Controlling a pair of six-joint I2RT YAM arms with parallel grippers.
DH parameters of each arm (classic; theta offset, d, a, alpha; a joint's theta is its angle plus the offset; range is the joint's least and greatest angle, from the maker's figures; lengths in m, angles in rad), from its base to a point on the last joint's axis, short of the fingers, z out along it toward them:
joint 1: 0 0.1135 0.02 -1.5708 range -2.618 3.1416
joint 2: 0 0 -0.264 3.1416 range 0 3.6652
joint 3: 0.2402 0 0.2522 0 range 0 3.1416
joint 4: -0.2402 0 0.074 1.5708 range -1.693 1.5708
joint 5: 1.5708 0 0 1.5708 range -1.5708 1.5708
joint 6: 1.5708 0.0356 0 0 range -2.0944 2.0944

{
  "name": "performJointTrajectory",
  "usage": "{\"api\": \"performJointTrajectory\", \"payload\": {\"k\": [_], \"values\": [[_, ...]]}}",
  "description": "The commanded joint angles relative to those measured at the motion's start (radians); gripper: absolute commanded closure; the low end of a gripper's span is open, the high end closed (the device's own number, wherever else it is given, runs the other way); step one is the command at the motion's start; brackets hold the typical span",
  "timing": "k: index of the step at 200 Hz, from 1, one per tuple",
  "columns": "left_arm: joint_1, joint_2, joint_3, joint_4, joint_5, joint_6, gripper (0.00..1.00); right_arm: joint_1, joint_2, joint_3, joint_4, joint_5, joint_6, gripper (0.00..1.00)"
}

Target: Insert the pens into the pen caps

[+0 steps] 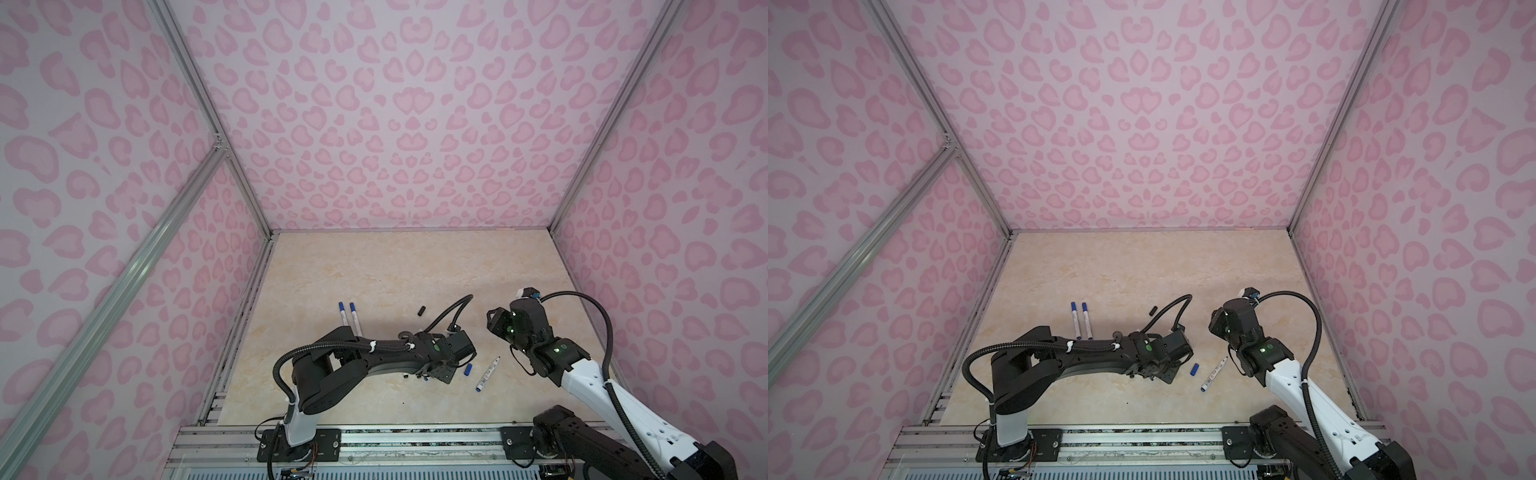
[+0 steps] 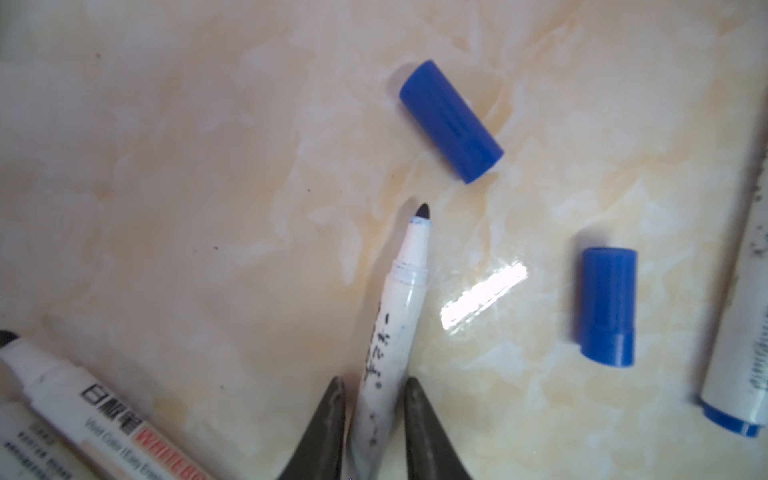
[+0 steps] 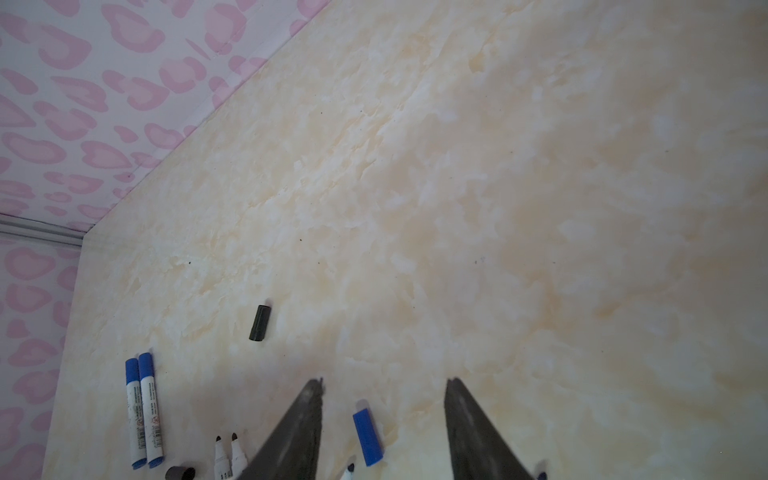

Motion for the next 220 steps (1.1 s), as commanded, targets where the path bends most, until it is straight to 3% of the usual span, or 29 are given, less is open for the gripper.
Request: {"api": "performJointTrajectory", "payload": {"k": [1, 21, 71, 123, 165, 178, 203, 220], "values": [[-0.002, 0.033, -0.014, -0.119, 0.105, -0.004, 0.81, 0.001, 0.003, 0.003, 0.001, 0.001, 0.002, 0.51], [-0.002, 0.061, 0.001, -0.105, 0.148, 0.002, 0.90, 0.000, 0.011, 0.001, 0.006, -0.001, 0.000, 0.51], [0.002, 0.033, 0.007, -0.093, 0.148, -0.005, 0.96, 0.006, 0.057, 0.011, 0.007, -0.011, -0.023, 0.50], [0.112, -0.222, -0.054, -0.054, 0.149, -0.079, 0.97, 0.067, 0.157, 0.050, -0.019, 0.039, -0.085, 0.45], [0.118, -0.458, -0.166, -0.011, 0.104, -0.128, 0.97, 0.113, 0.306, 0.125, -0.077, -0.007, -0.147, 0.37], [0.119, -0.500, -0.187, -0.018, 0.080, -0.138, 0.97, 0.136, 0.352, 0.136, -0.069, -0.023, -0.158, 0.38], [0.121, -0.545, -0.209, -0.028, 0.065, -0.137, 0.97, 0.194, 0.422, 0.153, -0.065, -0.011, -0.159, 0.49], [0.122, -0.569, -0.226, -0.023, 0.053, -0.139, 0.97, 0.225, 0.447, 0.158, -0.069, 0.009, -0.154, 0.50]]}}
